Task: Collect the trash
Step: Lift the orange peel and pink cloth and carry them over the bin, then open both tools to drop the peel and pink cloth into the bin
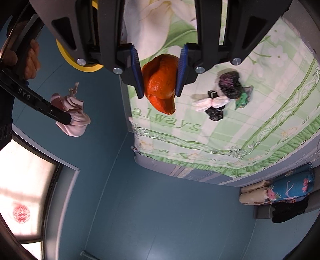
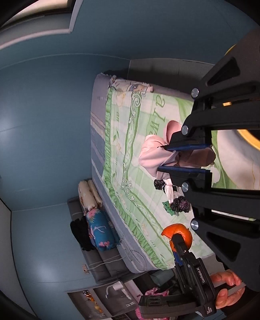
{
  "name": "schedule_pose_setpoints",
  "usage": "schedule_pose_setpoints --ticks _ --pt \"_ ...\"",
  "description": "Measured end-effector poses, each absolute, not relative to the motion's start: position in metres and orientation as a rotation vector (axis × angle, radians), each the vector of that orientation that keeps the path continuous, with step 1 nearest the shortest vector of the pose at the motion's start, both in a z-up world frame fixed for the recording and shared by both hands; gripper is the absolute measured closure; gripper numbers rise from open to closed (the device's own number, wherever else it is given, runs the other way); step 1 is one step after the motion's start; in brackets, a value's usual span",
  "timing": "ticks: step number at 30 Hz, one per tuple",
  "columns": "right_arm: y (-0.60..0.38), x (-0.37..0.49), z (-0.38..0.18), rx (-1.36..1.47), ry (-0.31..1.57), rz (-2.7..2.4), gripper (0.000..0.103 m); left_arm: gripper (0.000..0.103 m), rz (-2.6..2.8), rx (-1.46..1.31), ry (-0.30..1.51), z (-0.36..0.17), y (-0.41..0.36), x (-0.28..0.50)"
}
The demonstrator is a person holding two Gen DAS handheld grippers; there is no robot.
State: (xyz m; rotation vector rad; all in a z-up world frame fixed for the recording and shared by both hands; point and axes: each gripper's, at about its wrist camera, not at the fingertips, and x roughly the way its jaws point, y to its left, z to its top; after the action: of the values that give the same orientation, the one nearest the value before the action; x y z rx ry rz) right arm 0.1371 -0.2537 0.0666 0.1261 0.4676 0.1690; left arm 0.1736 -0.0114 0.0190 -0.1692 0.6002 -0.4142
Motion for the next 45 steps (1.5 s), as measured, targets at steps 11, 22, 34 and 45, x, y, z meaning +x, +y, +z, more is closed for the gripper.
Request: schedule_pose_setpoints --ticks 11,22,34,45 --pt "-0.316 0.076 0.045 0.24 0.498 -0.021 0.089 0.073 -0.543 -0.06 0.627 0.008 -0.084 0.155" --pt "-0.367 0.035 0.012 0.327 0.58 -0.179 0.089 0.073 -0.705 0.023 0.697 -0.023 -0.159 0.141" --pt "-0.399 0.04 -0.042 0.462 0.699 -0.175 0.088 0.073 -0.748 0.105 0.815 -0.066 -0.205 0.128" --pt "-0.401 0.053 -0.062 0.495 0.73 -0.169 0.086 0.071 -0.76 0.096 0.902 -0.091 -0.214 0.136"
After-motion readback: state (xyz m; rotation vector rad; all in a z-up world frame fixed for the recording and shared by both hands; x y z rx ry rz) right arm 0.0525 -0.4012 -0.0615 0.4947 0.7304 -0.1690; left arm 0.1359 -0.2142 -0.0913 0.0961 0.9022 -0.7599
